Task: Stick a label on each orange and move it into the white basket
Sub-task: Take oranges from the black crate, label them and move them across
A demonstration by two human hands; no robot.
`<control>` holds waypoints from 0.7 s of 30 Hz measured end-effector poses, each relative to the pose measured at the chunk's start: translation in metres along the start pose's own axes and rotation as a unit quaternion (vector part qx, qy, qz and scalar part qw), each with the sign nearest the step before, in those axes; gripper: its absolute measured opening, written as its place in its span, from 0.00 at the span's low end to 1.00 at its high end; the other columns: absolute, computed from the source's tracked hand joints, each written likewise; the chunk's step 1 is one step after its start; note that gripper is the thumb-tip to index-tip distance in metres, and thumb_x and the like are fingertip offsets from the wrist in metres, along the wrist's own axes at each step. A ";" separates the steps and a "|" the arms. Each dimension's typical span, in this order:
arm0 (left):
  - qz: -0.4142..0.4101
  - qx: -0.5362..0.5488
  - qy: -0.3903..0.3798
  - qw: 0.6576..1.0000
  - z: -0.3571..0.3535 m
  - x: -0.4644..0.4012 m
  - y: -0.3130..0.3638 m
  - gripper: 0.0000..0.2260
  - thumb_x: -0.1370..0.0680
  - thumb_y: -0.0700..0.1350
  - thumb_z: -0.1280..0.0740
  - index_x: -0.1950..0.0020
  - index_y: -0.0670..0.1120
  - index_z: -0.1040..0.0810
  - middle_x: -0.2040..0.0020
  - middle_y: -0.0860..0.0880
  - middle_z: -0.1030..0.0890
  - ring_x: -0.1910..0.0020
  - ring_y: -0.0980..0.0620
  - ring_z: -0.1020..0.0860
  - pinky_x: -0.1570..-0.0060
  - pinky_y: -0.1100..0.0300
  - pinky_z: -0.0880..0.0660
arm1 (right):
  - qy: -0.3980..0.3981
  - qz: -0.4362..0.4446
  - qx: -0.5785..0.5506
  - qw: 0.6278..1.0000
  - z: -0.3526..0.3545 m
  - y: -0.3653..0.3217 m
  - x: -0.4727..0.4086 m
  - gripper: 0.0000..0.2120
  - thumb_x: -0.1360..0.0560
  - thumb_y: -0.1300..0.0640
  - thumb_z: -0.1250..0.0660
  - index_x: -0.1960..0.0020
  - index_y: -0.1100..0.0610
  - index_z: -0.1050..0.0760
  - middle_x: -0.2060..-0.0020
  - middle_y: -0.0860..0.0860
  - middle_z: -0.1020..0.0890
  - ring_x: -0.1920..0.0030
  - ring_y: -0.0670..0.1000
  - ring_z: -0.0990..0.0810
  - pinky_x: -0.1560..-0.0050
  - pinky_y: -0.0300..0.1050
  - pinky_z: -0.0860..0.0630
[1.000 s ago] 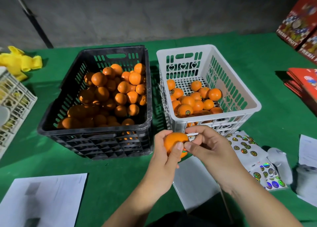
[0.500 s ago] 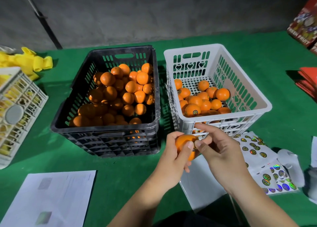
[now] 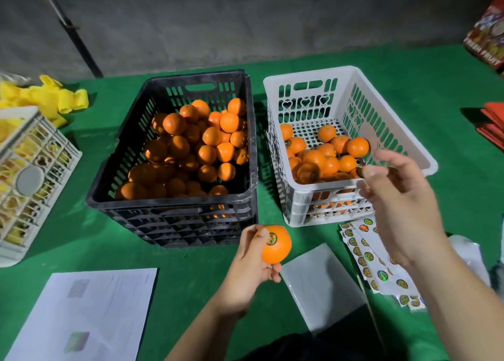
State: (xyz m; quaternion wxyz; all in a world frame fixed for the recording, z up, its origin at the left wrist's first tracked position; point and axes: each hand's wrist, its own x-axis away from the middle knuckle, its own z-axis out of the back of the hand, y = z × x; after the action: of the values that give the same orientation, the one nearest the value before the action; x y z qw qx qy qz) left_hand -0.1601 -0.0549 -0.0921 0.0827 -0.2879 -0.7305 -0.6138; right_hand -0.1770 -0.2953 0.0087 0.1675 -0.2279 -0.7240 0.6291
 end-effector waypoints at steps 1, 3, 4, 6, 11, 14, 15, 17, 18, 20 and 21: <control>-0.006 0.014 -0.008 1.000 -0.004 0.000 0.003 0.14 0.21 0.63 0.33 0.43 0.56 0.22 0.53 0.38 0.21 0.65 0.43 0.22 0.66 0.53 0.23 | -0.021 -0.014 0.011 1.000 -0.010 0.008 0.006 0.15 0.21 0.59 0.29 0.36 0.49 0.23 0.55 0.49 0.20 0.51 0.51 0.22 0.45 0.47 0.22; -0.039 0.002 -0.028 0.999 -0.011 -0.001 0.007 0.18 0.24 0.67 0.33 0.42 0.56 0.21 0.54 0.40 0.20 0.64 0.44 0.22 0.64 0.54 0.23 | -0.056 -0.037 0.043 0.997 -0.031 0.024 0.019 0.19 0.22 0.55 0.28 0.33 0.47 0.25 0.50 0.55 0.21 0.52 0.50 0.21 0.45 0.48 0.22; -0.059 -0.013 -0.032 0.998 -0.013 -0.001 0.008 0.19 0.25 0.67 0.32 0.41 0.58 0.22 0.53 0.40 0.21 0.64 0.45 0.22 0.63 0.55 0.22 | -0.080 -0.047 0.072 0.993 -0.040 0.030 0.026 0.20 0.22 0.51 0.28 0.32 0.44 0.26 0.47 0.55 0.21 0.51 0.48 0.20 0.46 0.46 0.22; -0.088 -0.040 -0.026 0.995 -0.015 0.000 0.010 0.18 0.26 0.64 0.30 0.39 0.59 0.24 0.50 0.41 0.21 0.64 0.47 0.22 0.62 0.56 0.22 | -0.149 -0.067 0.119 0.979 -0.054 0.040 0.035 0.23 0.23 0.46 0.29 0.30 0.37 0.30 0.40 0.51 0.22 0.46 0.43 0.19 0.48 0.39 0.21; -0.120 -0.018 -0.019 0.992 -0.017 0.003 0.019 0.15 0.22 0.58 0.31 0.37 0.58 0.25 0.52 0.45 0.21 0.64 0.53 0.24 0.63 0.58 0.25 | -0.216 -0.062 0.165 0.960 -0.069 0.056 0.040 0.24 0.17 0.51 0.33 0.25 0.35 0.36 0.29 0.42 0.34 0.34 0.41 0.26 0.40 0.40 0.24; -0.121 0.031 -0.024 0.992 -0.023 0.006 0.029 0.22 0.23 0.61 0.29 0.34 0.54 0.25 0.43 0.39 0.20 0.59 0.50 0.24 0.60 0.56 0.25 | -0.209 -0.050 0.159 0.964 -0.074 0.053 0.038 0.23 0.18 0.47 0.33 0.26 0.36 0.34 0.31 0.39 0.33 0.39 0.30 0.27 0.48 0.27 0.25; -0.120 0.060 -0.034 0.990 -0.026 0.007 0.033 0.23 0.23 0.62 0.30 0.33 0.52 0.26 0.41 0.38 0.20 0.56 0.47 0.23 0.58 0.54 0.25 | -0.205 -0.047 0.154 0.966 -0.076 0.051 0.037 0.23 0.19 0.45 0.33 0.26 0.37 0.34 0.32 0.40 0.33 0.40 0.29 0.28 0.49 0.24 0.27; -0.128 0.106 -0.052 0.985 -0.035 0.009 0.042 0.23 0.19 0.63 0.34 0.32 0.50 0.28 0.36 0.41 0.19 0.46 0.44 0.20 0.51 0.49 0.25 | -0.202 -0.025 0.151 0.967 -0.080 0.048 0.035 0.26 0.22 0.41 0.33 0.25 0.39 0.33 0.35 0.42 0.32 0.40 0.30 0.28 0.47 0.22 0.30; -0.135 0.110 -0.053 0.983 -0.039 0.009 0.046 0.23 0.18 0.63 0.37 0.31 0.49 0.28 0.34 0.42 0.19 0.39 0.45 0.19 0.47 0.47 0.23 | -0.201 -0.009 0.154 0.967 -0.082 0.047 0.035 0.27 0.23 0.41 0.33 0.25 0.40 0.33 0.36 0.43 0.31 0.39 0.30 0.29 0.45 0.22 0.31; -0.147 0.112 -0.044 0.982 -0.048 0.008 0.051 0.23 0.17 0.64 0.41 0.30 0.48 0.28 0.32 0.44 0.19 0.33 0.46 0.20 0.42 0.49 0.20 | -0.192 0.020 0.148 0.970 -0.087 0.045 0.032 0.23 0.20 0.43 0.34 0.26 0.40 0.32 0.36 0.44 0.31 0.36 0.34 0.30 0.42 0.23 0.33; -0.144 0.120 -0.044 0.981 -0.052 0.007 0.055 0.24 0.17 0.63 0.41 0.29 0.48 0.28 0.32 0.45 0.19 0.32 0.46 0.21 0.41 0.50 0.19 | -0.183 0.039 0.147 0.971 -0.088 0.043 0.029 0.19 0.18 0.45 0.35 0.27 0.40 0.31 0.36 0.44 0.30 0.35 0.36 0.29 0.40 0.24 0.33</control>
State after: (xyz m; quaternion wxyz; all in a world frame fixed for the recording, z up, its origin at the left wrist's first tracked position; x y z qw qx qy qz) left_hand -0.1491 -0.0979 -0.0304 -0.0048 -0.1940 -0.8354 -0.5143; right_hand -0.1494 -0.2014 -0.0213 0.0392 -0.1096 -0.6328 0.7655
